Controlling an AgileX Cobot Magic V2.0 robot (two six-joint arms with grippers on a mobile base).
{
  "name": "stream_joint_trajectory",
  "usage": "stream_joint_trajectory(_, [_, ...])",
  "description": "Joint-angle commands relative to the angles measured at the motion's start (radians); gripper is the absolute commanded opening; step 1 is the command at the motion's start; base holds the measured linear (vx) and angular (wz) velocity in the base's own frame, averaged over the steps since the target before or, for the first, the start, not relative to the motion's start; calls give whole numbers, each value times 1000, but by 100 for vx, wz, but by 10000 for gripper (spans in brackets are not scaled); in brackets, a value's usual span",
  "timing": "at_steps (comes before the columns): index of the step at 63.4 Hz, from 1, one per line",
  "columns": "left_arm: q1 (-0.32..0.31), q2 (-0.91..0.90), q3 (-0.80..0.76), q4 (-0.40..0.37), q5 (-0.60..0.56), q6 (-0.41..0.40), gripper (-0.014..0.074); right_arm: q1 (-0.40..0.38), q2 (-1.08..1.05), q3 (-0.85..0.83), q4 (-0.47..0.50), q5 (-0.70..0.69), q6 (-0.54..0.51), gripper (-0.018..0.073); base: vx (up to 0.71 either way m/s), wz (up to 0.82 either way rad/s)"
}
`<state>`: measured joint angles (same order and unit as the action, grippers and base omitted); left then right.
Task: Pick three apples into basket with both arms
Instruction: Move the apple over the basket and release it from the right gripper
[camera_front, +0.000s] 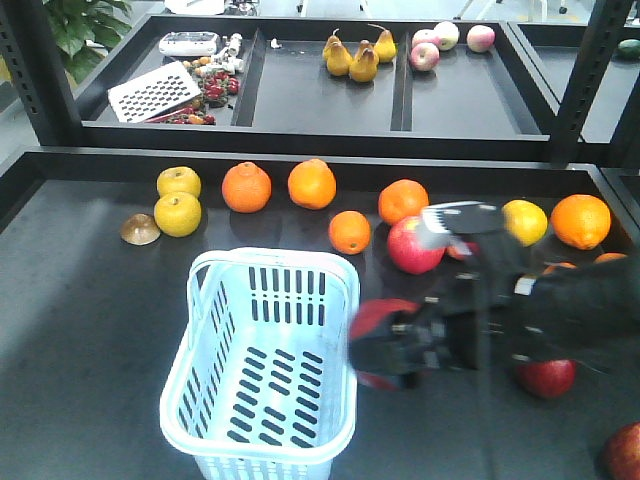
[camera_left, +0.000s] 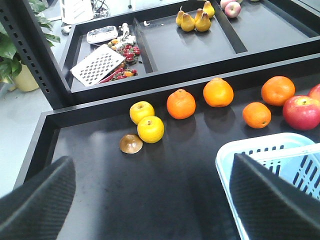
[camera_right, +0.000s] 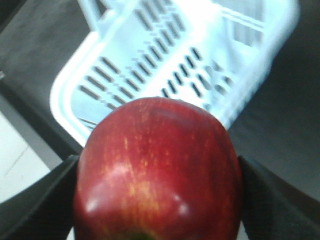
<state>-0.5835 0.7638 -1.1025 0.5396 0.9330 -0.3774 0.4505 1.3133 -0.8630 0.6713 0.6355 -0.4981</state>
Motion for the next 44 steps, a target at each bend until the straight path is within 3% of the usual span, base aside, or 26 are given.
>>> stream_joint_trajectory(1, [0, -4, -28, 24, -56, -13, 588, 67, 48, -92, 0, -81, 1, 248, 0, 0])
stream_joint_trajectory(11, [0, -4, -28, 24, -56, -13, 588, 129, 188, -197, -8, -92, 1, 251, 0, 0])
stream_joint_trajectory(21, [0, -4, -28, 24, -56, -13, 588, 135, 303, -271, -13, -78, 1, 310, 0, 0])
stream_joint_trajectory(44, [0, -4, -28, 24, -56, -13, 588, 135, 366, -284, -16, -96, 1, 678, 0, 0])
